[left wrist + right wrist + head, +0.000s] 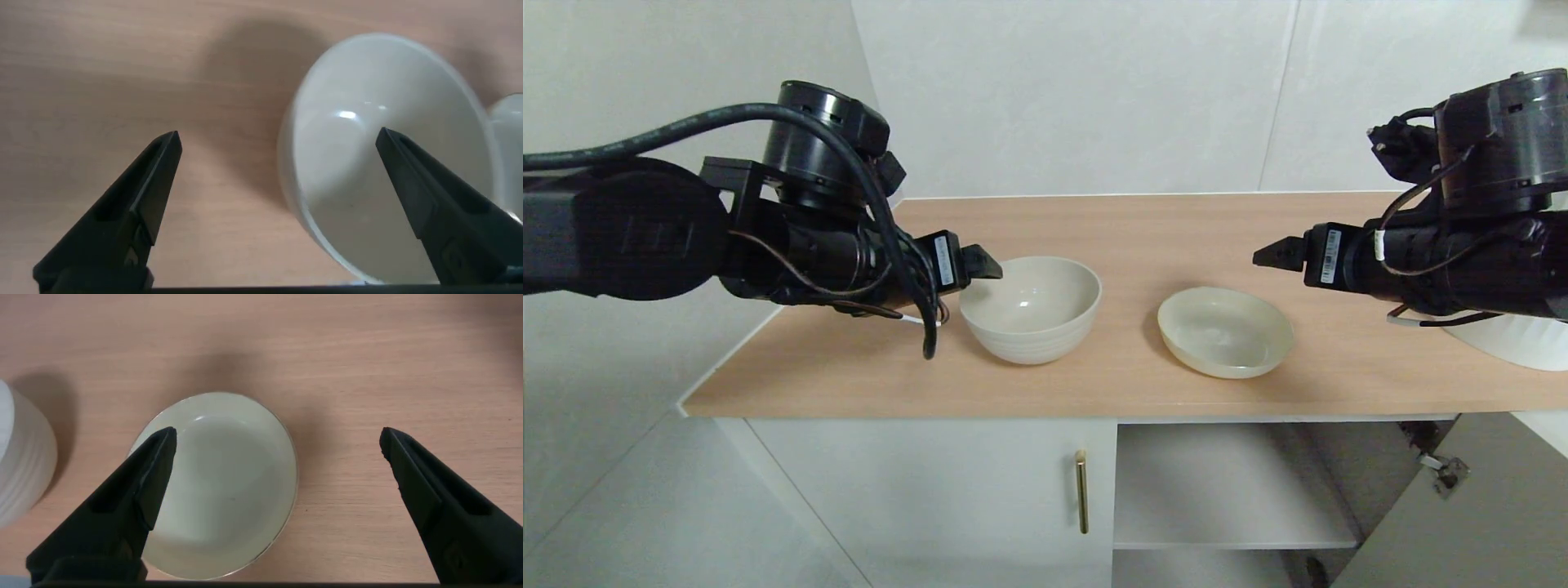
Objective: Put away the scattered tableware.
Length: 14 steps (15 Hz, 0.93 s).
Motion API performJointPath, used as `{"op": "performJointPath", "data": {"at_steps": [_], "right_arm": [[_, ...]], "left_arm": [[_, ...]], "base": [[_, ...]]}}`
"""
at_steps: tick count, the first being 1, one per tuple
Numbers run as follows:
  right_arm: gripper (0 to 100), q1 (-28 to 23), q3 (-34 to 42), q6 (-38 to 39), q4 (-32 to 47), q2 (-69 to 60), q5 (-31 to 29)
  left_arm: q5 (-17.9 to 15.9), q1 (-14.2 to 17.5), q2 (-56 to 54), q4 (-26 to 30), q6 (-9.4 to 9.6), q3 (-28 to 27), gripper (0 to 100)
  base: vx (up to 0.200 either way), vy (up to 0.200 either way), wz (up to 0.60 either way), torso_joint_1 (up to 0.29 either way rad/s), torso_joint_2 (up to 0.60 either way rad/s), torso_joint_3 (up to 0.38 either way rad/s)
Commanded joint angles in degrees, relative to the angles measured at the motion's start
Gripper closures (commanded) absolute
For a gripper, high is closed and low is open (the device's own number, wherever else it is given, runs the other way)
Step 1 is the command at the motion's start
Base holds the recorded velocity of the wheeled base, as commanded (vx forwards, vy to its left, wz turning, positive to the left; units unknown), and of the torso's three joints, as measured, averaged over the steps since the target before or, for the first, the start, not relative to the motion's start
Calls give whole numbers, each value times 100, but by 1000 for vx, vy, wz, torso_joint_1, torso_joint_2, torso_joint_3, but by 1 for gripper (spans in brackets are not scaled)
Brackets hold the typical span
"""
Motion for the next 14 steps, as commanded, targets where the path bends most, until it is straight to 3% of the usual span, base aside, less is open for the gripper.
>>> {"op": "performJointPath", "data": {"at_steps": [1,7,8,14], "right_arm": [[0,1,4,1,1,17,1],[0,1,13,1,1,9,10],[0,-8,13,-7,1,9,10],[0,-35,30,-51,80,369,18]], "left_arm": [[-1,-1,176,1,-3,-11,0],[-1,-10,317,-104,5,-11,0],[-1,-19,299,-104,14,7,100],[8,-256,-509,-95,32,385,100]], "base": [[0,0,0,0,0,0],[0,0,0,0,0,0],[0,0,0,0,0,0],[0,0,0,0,0,0]]}}
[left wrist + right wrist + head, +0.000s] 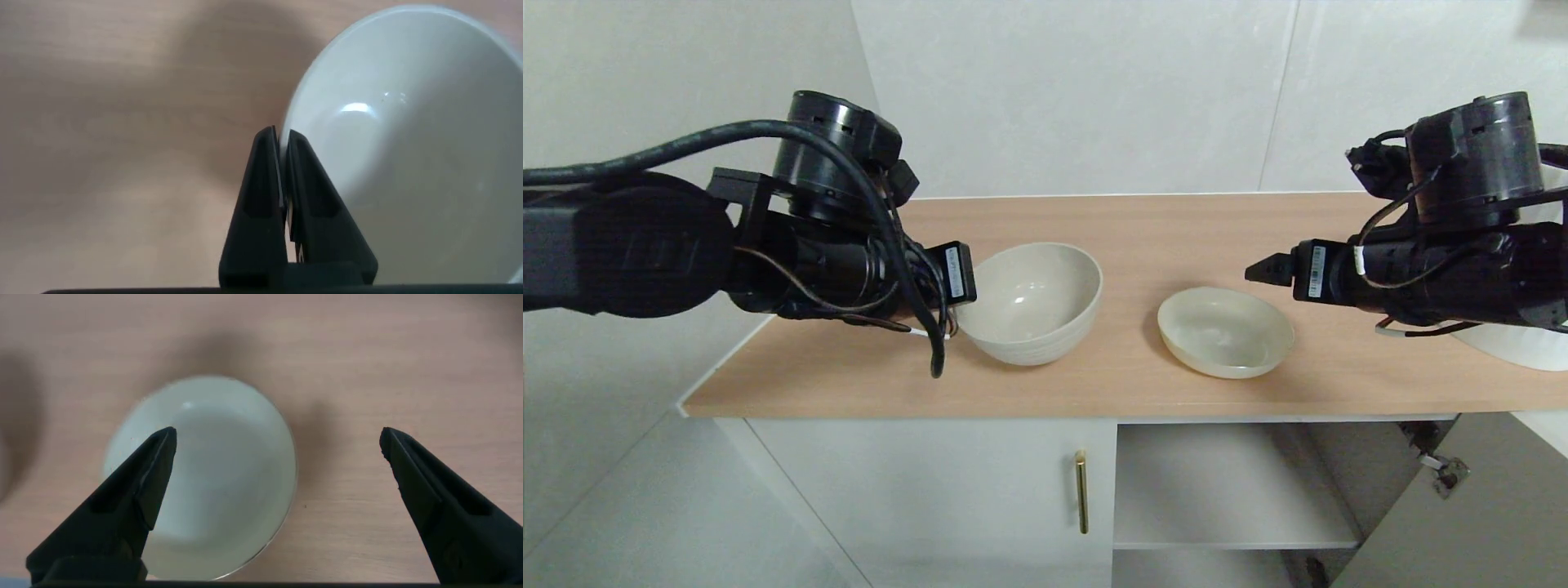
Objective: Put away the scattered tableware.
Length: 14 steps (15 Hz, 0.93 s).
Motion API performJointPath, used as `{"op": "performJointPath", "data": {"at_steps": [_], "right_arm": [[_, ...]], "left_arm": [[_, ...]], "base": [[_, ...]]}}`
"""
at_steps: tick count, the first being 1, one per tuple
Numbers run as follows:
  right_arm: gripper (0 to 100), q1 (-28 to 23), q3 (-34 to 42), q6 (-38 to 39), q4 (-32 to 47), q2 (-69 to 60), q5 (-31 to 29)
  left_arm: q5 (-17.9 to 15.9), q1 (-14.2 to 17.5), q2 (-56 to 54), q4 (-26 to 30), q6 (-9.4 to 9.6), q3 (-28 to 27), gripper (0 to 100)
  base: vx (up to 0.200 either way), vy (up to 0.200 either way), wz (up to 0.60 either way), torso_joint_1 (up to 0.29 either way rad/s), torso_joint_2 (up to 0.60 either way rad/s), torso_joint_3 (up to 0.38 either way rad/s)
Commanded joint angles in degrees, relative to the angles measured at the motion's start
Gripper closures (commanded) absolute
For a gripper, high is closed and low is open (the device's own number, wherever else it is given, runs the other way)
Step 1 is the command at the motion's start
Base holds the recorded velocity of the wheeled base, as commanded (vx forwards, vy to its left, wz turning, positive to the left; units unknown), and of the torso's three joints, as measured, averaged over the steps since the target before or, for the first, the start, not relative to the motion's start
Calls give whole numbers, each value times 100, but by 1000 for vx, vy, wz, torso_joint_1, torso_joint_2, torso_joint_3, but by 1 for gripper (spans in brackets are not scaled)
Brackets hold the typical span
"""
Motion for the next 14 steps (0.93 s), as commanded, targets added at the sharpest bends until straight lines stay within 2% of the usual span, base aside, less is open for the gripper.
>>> {"op": "performJointPath", "data": {"at_steps": [1,3,10,11,14], "right_arm": [[0,-21,-7,-14,48,236,-10],[0,-39,-33,-14,118,517,-27],[0,-162,-33,-14,127,728,-45],[100,-188,-33,-14,127,711,-45],[100,-188,-24,-40,127,693,-18]], "left_arm": [[-5,-71,-516,3,6,232,100],[-22,-150,-929,-14,24,469,100],[-14,-158,-1219,-32,-29,460,100],[-22,-158,-1272,-32,-29,460,100],[-31,-176,-1369,-23,-11,531,100]], "base": [[0,0,0,0,0,0],[0,0,0,0,0,0],[0,0,0,0,0,0],[0,0,0,0,0,0],[0,0,0,0,0,0]]}}
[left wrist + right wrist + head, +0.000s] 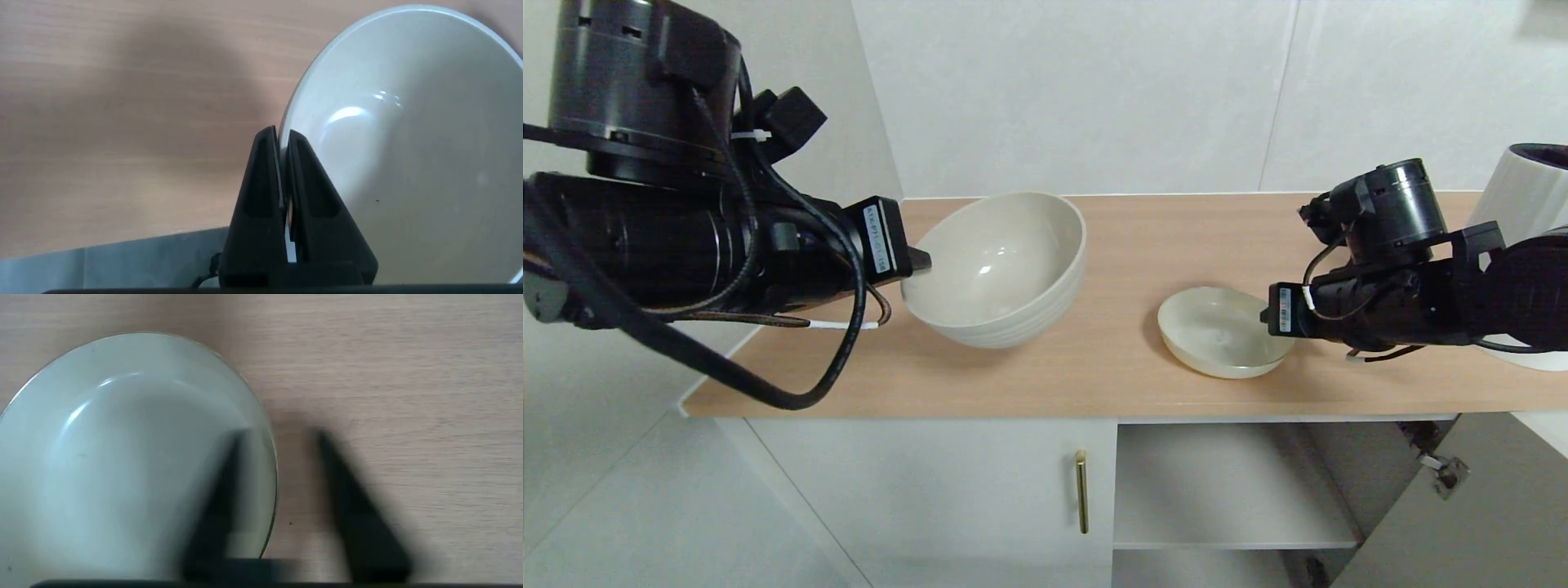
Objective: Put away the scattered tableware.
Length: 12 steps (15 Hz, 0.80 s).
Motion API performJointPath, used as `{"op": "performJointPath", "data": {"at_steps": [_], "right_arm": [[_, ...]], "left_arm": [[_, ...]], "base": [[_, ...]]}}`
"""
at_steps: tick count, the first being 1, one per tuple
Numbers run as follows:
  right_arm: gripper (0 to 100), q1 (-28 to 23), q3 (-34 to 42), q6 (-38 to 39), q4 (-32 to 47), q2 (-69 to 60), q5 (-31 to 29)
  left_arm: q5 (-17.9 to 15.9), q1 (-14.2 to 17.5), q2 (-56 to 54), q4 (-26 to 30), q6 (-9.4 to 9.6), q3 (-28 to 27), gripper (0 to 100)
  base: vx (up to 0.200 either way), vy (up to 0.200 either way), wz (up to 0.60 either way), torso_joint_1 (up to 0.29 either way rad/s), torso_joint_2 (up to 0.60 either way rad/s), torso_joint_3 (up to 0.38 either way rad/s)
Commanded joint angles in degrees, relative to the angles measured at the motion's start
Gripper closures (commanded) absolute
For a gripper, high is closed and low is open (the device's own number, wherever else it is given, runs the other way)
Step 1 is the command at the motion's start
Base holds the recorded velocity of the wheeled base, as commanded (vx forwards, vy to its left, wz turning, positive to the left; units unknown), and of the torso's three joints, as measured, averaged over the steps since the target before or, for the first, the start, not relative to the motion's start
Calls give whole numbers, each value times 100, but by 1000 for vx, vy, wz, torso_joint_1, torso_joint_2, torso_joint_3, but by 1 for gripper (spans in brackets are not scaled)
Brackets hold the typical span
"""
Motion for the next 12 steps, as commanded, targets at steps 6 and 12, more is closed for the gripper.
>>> {"op": "performJointPath", "data": {"at_steps": [6,12], "right_arm": [[100,8,35,3,12,-297,67],[100,606,378,38,1348,-2125,604]], "left_arm": [[3,-96,-572,1,12,489,100],[12,-201,-1381,19,3,1131,100]], "base": [[0,0,0,0,0,0],[0,0,0,0,0,0]]}}
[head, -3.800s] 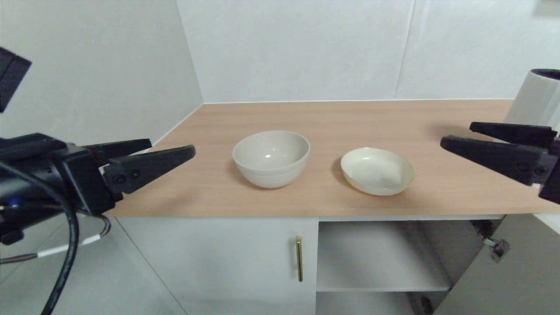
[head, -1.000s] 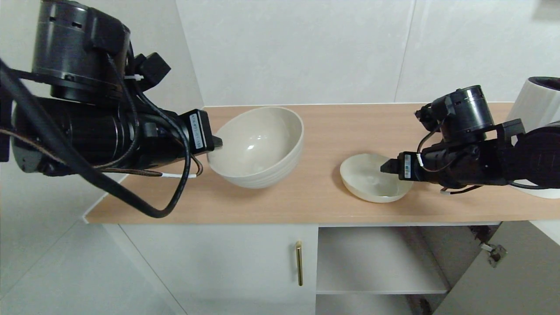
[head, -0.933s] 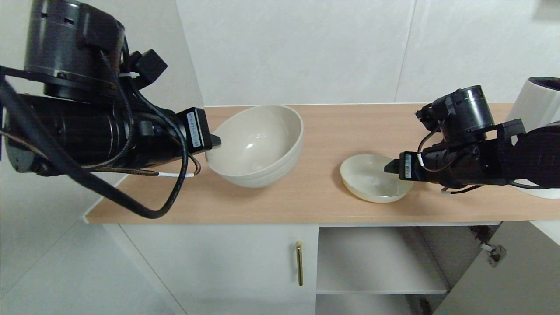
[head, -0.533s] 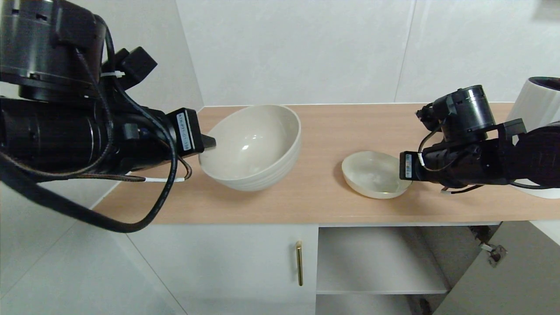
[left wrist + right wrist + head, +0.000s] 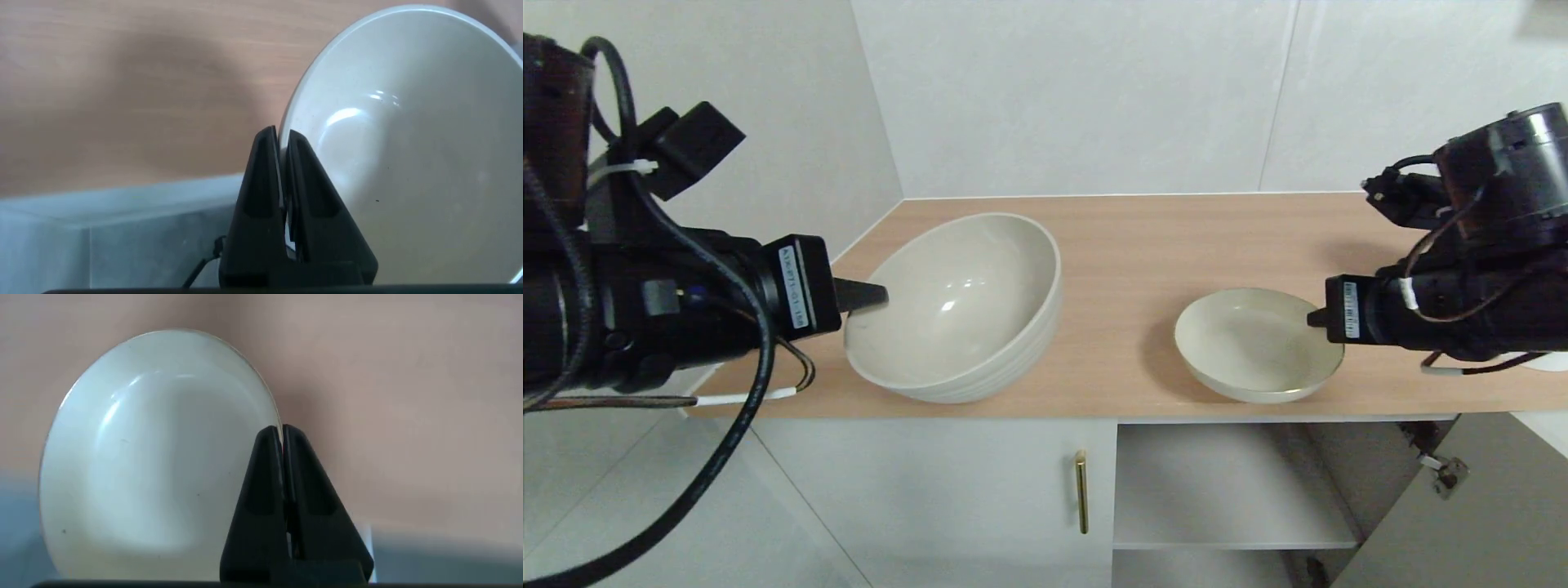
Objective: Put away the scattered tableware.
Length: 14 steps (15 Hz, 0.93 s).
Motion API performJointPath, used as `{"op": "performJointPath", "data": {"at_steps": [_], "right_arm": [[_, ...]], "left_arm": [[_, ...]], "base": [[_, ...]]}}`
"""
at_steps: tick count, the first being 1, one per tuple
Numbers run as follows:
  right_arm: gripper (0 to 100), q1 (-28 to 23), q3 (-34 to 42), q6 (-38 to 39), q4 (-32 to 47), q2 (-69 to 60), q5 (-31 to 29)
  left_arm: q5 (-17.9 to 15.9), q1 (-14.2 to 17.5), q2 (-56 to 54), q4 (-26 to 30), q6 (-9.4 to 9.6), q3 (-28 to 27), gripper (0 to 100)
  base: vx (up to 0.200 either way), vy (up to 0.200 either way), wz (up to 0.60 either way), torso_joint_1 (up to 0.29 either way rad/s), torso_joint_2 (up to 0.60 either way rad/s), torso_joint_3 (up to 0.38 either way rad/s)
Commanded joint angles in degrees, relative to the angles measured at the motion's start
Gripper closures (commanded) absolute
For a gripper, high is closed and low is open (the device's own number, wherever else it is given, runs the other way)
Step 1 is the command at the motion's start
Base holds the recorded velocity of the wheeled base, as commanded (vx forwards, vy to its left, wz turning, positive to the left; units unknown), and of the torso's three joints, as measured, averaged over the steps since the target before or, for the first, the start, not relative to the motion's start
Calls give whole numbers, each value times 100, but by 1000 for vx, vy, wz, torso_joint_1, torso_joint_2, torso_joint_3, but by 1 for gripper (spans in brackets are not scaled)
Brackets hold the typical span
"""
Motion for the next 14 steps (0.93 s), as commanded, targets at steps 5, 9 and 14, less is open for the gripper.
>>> {"op": "performJointPath", "data": {"at_steps": [5,9,14], "right_arm": [[100,318,574,36,731,-1272,724],[100,318,856,27,660,-1448,785],[100,318,1066,10,379,-1377,777]], "left_arm": [[3,-79,-696,2,-14,811,100],[3,-79,-687,-7,-14,908,100],[-5,-79,-670,-7,3,917,100]], "base": [[-80,0,0,0,0,1],[-200,0,0,-4,-1,2],[-120,0,0,1,0,0]]}}
